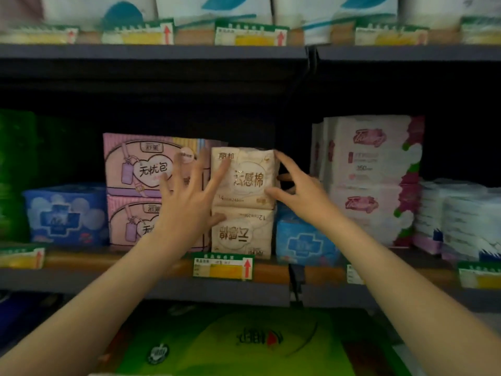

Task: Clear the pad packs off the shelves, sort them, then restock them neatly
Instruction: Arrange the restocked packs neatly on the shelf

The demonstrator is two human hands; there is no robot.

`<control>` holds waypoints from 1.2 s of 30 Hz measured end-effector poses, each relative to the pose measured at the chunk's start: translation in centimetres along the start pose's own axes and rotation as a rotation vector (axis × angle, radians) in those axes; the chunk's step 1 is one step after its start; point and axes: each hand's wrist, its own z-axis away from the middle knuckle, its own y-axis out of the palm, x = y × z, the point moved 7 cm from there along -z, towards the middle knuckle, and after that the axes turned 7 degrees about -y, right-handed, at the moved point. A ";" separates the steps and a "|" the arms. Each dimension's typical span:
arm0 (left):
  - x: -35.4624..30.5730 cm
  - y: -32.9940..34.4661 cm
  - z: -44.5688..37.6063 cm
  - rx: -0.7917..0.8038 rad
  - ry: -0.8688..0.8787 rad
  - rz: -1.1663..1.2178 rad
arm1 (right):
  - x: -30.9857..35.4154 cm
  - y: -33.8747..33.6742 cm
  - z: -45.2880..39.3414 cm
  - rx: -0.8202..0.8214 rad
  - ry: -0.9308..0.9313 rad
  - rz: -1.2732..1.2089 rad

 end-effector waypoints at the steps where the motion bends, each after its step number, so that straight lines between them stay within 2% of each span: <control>1: 0.1 0.0 0.1 0.000 -0.002 -0.035 | 0.2 0.3 -0.4 -0.016 -0.001 -0.003; 12: 1.2 2.7 1.7 0.208 -0.127 -0.046 | 0.8 2.7 -1.8 -0.008 -0.007 -0.003; 15: 0.8 2.2 2.3 0.199 -0.133 -0.003 | 0.1 1.8 -1.3 0.060 0.004 -0.034; 17: 0.0 1.0 2.5 0.132 -0.141 0.078 | -1.0 -0.4 -1.2 0.022 0.022 -0.047; 20: -1.1 1.0 2.6 0.097 -0.174 0.177 | -4.1 -2.7 -1.4 -0.046 0.204 -0.170; 25: -1.3 1.8 2.5 0.111 -0.190 0.156 | -4.6 0.4 -2.5 0.113 0.246 -0.226; 36: -1.1 1.5 2.8 0.112 -0.223 0.241 | -4.5 3.6 -2.7 0.149 0.296 -0.328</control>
